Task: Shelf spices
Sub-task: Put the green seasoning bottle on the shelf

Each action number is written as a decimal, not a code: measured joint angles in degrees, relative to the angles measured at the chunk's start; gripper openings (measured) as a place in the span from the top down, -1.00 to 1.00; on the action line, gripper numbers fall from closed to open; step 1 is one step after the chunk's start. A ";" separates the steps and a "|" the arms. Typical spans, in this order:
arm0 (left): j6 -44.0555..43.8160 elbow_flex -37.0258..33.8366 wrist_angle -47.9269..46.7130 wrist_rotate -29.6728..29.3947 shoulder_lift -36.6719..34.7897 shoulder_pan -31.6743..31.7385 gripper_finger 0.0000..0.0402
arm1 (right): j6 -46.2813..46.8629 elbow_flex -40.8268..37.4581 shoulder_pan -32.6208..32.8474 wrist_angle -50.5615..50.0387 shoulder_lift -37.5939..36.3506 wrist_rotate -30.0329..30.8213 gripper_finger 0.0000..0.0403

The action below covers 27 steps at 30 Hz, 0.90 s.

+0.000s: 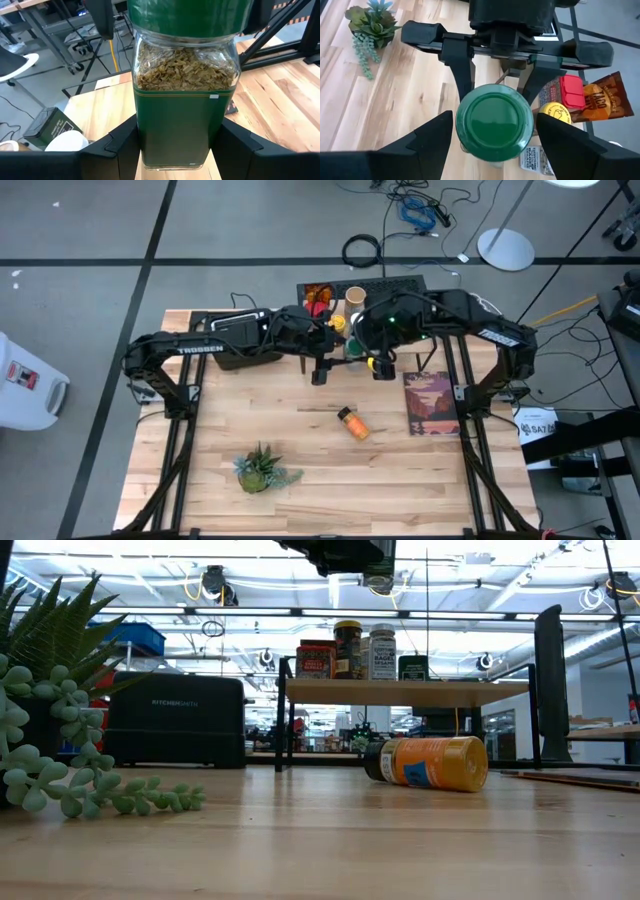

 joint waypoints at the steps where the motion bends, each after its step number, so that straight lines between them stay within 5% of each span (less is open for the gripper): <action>1: 0.00 0.00 -0.16 0.00 0.00 -0.01 -0.01 | -0.01 0.00 0.00 0.02 0.08 0.00 -0.36; 13: 0.02 0.00 -1.36 0.12 0.00 -0.01 -0.01 | -0.52 0.00 0.02 0.46 0.09 0.00 -0.34; 27: 0.00 0.00 -1.38 0.13 0.00 0.01 -0.01 | -0.76 0.01 0.04 -0.45 0.07 -0.16 0.02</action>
